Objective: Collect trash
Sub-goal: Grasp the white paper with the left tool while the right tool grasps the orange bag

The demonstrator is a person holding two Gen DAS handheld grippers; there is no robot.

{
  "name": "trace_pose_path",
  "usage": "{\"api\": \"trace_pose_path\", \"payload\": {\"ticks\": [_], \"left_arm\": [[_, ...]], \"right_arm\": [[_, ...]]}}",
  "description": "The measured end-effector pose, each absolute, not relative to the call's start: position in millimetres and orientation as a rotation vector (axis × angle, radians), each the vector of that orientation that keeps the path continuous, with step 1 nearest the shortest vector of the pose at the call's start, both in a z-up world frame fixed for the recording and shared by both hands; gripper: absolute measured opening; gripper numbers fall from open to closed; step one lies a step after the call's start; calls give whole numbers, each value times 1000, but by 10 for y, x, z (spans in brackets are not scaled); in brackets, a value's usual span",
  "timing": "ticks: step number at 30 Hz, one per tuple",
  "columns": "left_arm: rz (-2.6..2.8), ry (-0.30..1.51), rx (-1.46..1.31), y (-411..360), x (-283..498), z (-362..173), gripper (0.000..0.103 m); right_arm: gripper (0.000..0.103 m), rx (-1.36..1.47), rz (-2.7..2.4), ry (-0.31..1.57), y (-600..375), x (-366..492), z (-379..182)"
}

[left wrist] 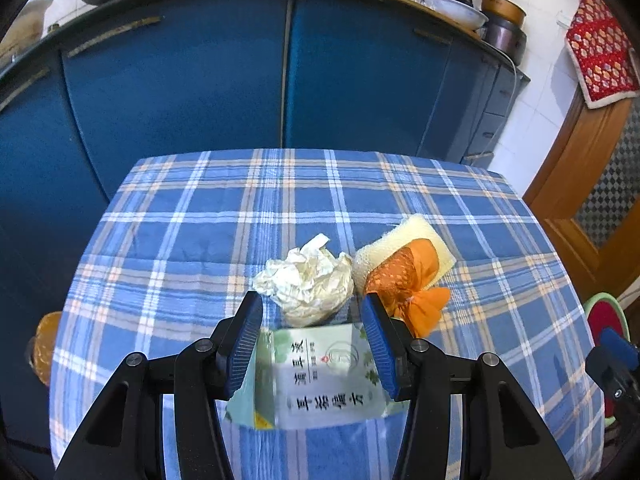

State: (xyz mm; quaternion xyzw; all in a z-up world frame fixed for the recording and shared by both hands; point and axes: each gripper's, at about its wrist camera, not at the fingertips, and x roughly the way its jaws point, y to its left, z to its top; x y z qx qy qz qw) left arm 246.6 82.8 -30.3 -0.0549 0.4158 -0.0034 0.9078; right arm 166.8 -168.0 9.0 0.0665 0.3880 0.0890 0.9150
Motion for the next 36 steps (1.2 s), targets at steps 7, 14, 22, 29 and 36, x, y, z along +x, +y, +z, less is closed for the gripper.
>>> {"api": "trace_pose_path", "payload": {"ticks": [7, 14, 22, 29, 36], "left_arm": [[-4, 867, -157, 916, 2579, -424, 51], [-26, 837, -187, 959, 2551, -433, 32], [-7, 814, -205, 1030, 2503, -424, 29], [15, 810, -252, 1169, 2490, -427, 29], [13, 810, -251, 1145, 2493, -440, 29]], "right_arm": [[72, 107, 210, 803, -1463, 1876, 76], [72, 79, 244, 816, -1221, 2031, 4], [72, 73, 293, 846, -978, 2191, -145], [72, 97, 314, 865, -845, 2339, -226], [72, 90, 321, 903, -741, 2469, -358]]}}
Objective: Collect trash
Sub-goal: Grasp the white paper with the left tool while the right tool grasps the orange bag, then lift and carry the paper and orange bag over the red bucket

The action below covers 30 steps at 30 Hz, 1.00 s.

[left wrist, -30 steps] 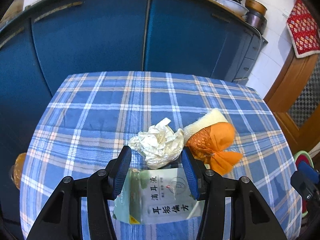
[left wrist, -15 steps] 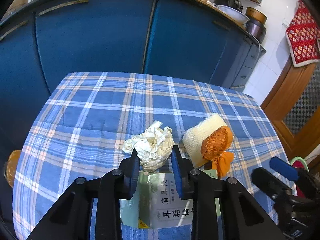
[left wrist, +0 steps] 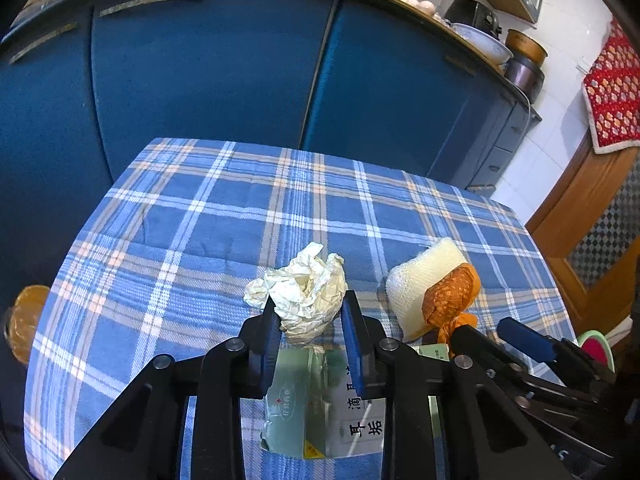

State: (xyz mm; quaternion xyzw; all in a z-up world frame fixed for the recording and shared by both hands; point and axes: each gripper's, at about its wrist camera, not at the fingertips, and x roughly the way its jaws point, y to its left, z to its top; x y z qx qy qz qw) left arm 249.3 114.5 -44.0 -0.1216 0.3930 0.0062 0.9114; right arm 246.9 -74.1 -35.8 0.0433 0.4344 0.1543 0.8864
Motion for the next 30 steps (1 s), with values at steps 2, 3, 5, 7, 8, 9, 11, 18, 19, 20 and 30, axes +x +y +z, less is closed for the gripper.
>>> {"api": "trace_pose_path", "payload": {"ticks": [2, 3, 5, 7, 8, 9, 11, 18, 19, 20, 30], "left_arm": [[13, 809, -254, 1148, 2491, -440, 29], [12, 809, -255, 1151, 2486, -440, 29], [12, 809, -255, 1149, 2486, -443, 29], [12, 809, -254, 1151, 2486, -444, 29], [12, 809, -254, 1152, 2487, -445, 29], [12, 809, -253, 1149, 2486, -445, 29], [13, 809, -252, 1148, 2487, -446, 29], [13, 806, -247, 1137, 2486, -442, 29], [13, 805, -244, 1131, 2483, -437, 29], [13, 803, -241, 1124, 2480, -431, 29], [9, 773, -213, 1042, 2376, -275, 29]], "right_arm": [[70, 95, 323, 914, -729, 2496, -391], [66, 96, 326, 918, -727, 2503, -401], [60, 94, 331, 930, -711, 2520, -434], [52, 88, 329, 927, -696, 2523, -448], [50, 88, 334, 928, -691, 2524, -450], [44, 92, 341, 929, -689, 2526, -453], [37, 87, 344, 928, -681, 2526, -457], [12, 84, 354, 921, -686, 2476, -444], [9, 87, 357, 917, -700, 2463, -426], [8, 88, 357, 912, -708, 2452, -413], [6, 125, 371, 867, -906, 2248, -200]]}}
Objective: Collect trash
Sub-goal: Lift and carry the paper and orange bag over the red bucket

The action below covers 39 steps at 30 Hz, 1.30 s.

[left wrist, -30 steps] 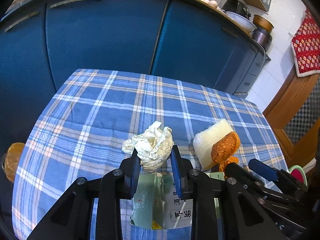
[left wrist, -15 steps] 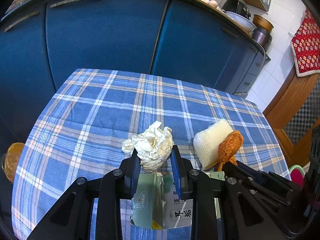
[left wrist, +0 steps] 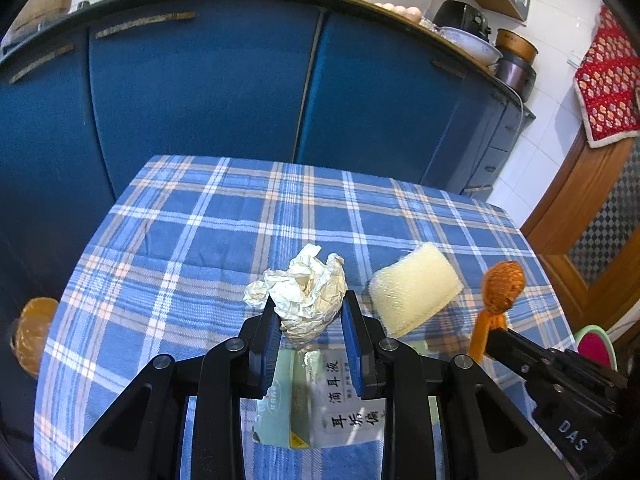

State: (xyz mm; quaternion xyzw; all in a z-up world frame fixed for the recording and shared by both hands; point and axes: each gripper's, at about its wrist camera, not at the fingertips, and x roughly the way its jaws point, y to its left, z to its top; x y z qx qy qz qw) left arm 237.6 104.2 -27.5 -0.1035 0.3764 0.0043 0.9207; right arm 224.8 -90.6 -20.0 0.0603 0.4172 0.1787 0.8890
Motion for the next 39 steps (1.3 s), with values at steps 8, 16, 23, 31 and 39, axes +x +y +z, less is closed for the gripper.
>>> {"api": "trace_pose_path", "payload": {"ticks": [8, 16, 23, 31, 39], "left_arm": [[-13, 753, -201, 897, 2203, -134, 29], [-58, 732, -181, 665, 2046, 24, 29], [-86, 720, -169, 499, 1938, 127, 29], [-127, 704, -150, 275, 1798, 241, 29], [-184, 698, -124, -43, 1686, 327, 29]], "right_arm": [[6, 140, 367, 829, -1123, 2037, -43], [6, 160, 342, 805, -1380, 1812, 67], [6, 180, 320, 779, -1587, 1636, 167], [6, 208, 287, 747, -1854, 1428, 268], [6, 246, 236, 731, -2189, 1247, 305]]}}
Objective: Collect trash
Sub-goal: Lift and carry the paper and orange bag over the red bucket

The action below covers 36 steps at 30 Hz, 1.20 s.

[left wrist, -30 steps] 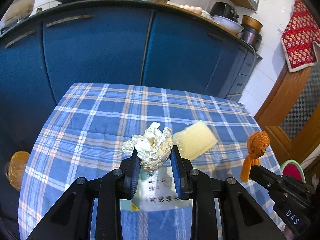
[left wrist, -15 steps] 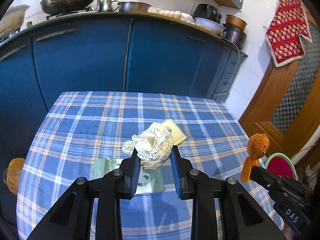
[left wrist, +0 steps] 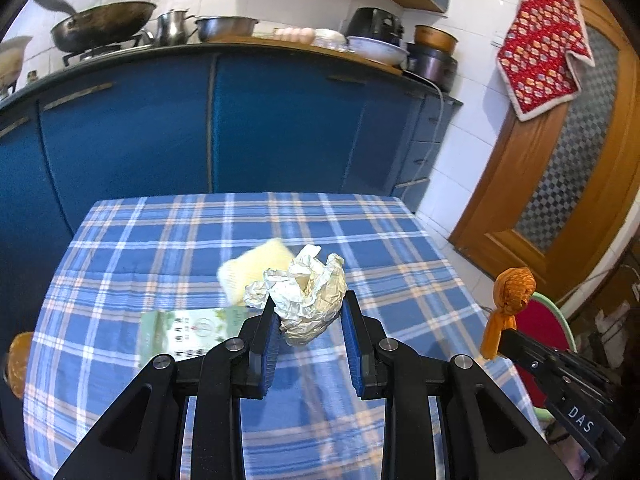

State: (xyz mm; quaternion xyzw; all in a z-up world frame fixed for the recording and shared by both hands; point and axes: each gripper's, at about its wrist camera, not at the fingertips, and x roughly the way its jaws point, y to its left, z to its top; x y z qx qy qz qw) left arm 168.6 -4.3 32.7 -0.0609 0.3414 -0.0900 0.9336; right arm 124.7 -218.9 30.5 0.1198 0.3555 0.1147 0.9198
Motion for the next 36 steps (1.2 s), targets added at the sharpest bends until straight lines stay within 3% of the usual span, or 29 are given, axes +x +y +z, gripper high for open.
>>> {"api": "trace_pose_path", "payload": {"ticks": [36], "left_arm": [[-554, 777, 32, -1881, 1470, 102, 29]], "right_arm": [[6, 449, -87, 773, -3789, 646, -81]]}}
